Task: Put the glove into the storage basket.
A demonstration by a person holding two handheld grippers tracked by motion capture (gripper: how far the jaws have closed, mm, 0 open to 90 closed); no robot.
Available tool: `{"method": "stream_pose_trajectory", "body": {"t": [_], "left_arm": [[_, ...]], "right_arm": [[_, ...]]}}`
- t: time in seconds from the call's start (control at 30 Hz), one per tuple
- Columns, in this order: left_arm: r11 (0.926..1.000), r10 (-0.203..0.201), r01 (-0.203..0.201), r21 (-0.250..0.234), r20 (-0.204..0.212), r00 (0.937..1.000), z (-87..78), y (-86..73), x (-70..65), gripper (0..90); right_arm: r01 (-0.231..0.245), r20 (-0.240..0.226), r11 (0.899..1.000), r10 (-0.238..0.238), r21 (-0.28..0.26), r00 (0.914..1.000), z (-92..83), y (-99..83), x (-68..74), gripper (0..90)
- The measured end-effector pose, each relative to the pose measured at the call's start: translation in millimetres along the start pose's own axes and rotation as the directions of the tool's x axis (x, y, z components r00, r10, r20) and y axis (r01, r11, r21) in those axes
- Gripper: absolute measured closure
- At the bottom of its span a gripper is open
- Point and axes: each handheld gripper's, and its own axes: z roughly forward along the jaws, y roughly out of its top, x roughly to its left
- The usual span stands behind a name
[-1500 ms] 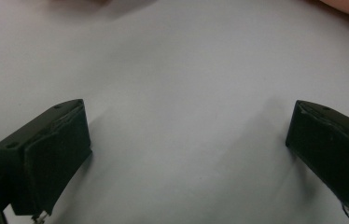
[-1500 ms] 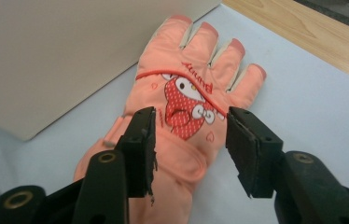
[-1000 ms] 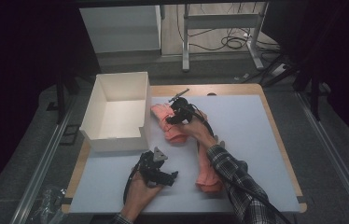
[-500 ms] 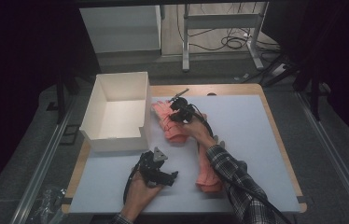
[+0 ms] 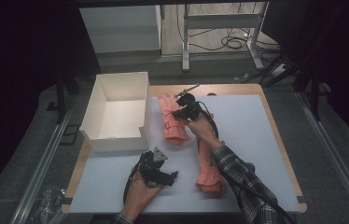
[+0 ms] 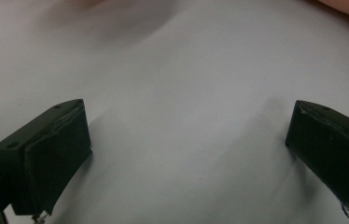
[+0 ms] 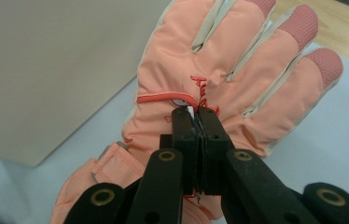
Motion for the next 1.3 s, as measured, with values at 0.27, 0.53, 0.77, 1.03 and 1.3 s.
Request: {"method": "stream_pose_trajectory", "body": {"t": [0.27, 0.53, 0.77, 1.03, 1.3], "left_arm": [[1.0, 0.001, -0.001, 0.001, 0.0, 1.0, 0.0, 0.0, 0.1, 0.0], [1.0, 0.003, -0.003, -0.002, -0.001, 1.0, 0.1, 0.1, 0.3, 0.0], [1.0, 0.004, -0.004, -0.002, 0.0, 1.0, 0.3, 0.1, 0.5, 0.0], [1.0, 0.004, -0.004, -0.002, -0.001, 1.0, 0.2, 0.1, 0.5, 0.0], [1.0, 0.003, -0.003, -0.002, -0.001, 1.0, 0.2, 0.1, 0.4, 0.0]], "right_arm": [[-0.024, -0.031, 0.999, 0.023, -0.035, 0.9993, -25.4, 4.4, 4.3, 86.9], [-0.031, -0.055, 0.998, 0.028, -0.054, 0.9981, -52.7, 3.2, 12.3, 86.9], [-0.038, -0.079, 0.997, 0.033, -0.071, 0.9963, -75.4, -0.7, 19.2, 86.9], [-0.062, -0.098, 0.994, 0.053, -0.086, 0.9938, -104.6, -14.8, 21.0, 86.9], [-0.083, -0.097, 0.992, 0.074, -0.099, 0.9926, -126.6, -32.4, 19.4, 86.9]]}}
